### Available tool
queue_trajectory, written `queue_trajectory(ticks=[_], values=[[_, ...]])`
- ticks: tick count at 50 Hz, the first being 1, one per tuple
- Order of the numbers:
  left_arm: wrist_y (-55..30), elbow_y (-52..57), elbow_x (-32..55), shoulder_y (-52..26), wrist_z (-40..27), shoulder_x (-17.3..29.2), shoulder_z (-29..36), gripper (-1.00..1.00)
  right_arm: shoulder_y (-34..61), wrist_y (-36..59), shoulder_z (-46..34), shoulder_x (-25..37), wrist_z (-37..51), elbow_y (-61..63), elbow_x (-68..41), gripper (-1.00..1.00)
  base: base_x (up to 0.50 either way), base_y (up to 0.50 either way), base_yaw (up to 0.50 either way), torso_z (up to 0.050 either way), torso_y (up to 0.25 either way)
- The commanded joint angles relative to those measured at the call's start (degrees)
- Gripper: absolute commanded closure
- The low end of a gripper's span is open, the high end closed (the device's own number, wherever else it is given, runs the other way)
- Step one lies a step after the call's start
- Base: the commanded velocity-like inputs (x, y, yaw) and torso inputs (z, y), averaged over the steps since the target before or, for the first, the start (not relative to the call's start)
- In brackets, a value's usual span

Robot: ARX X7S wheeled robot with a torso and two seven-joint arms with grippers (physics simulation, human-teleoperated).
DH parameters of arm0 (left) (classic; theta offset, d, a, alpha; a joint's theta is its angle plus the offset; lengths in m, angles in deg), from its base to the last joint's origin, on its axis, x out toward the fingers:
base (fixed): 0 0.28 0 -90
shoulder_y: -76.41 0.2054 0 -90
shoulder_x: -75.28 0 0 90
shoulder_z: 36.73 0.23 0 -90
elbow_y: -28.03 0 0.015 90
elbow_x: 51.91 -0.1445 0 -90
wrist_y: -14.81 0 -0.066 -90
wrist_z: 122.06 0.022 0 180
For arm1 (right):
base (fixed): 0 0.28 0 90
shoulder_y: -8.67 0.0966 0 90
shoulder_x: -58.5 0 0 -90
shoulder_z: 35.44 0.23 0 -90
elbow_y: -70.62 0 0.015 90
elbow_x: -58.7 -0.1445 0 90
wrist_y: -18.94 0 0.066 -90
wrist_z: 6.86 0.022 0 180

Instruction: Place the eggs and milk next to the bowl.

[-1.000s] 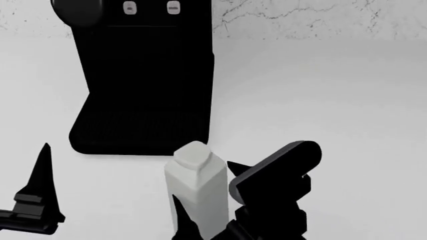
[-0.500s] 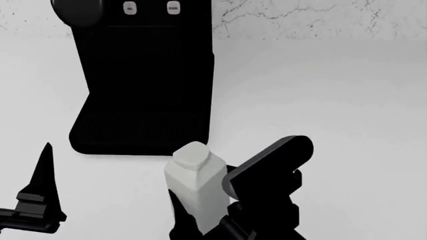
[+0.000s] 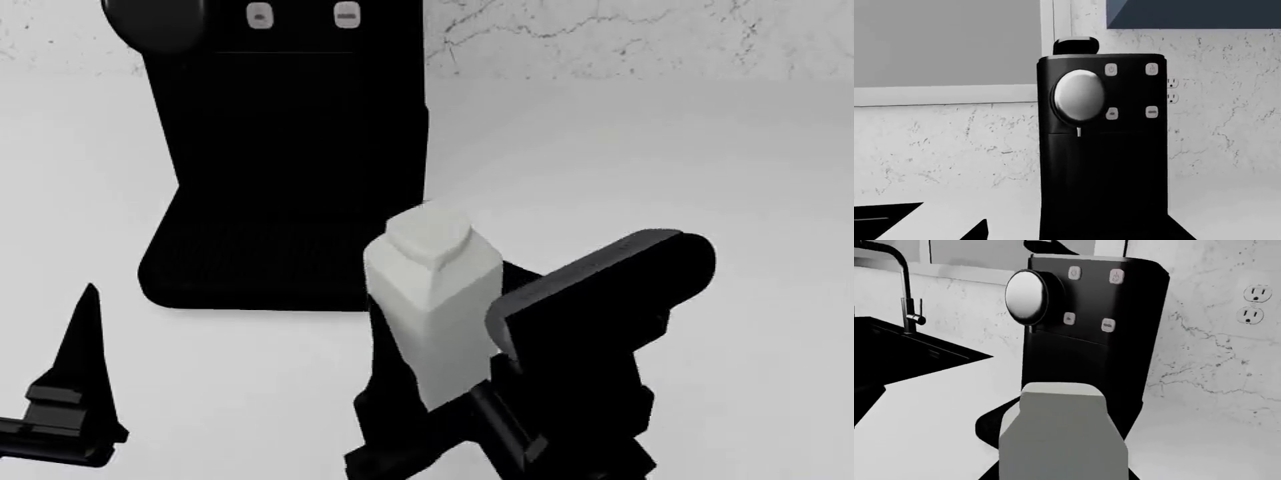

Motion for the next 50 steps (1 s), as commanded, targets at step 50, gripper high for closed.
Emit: queue_trajectory(ticks=[50], values=[[-0.23,1.79,1.24,0.01,-1.2,1.05,-1.32,-1.0,-6.97,1.27,18.1,5.03,27.36,12.55,0.48,1.0,0.0,0.12,0.0,0.0,0.001]])
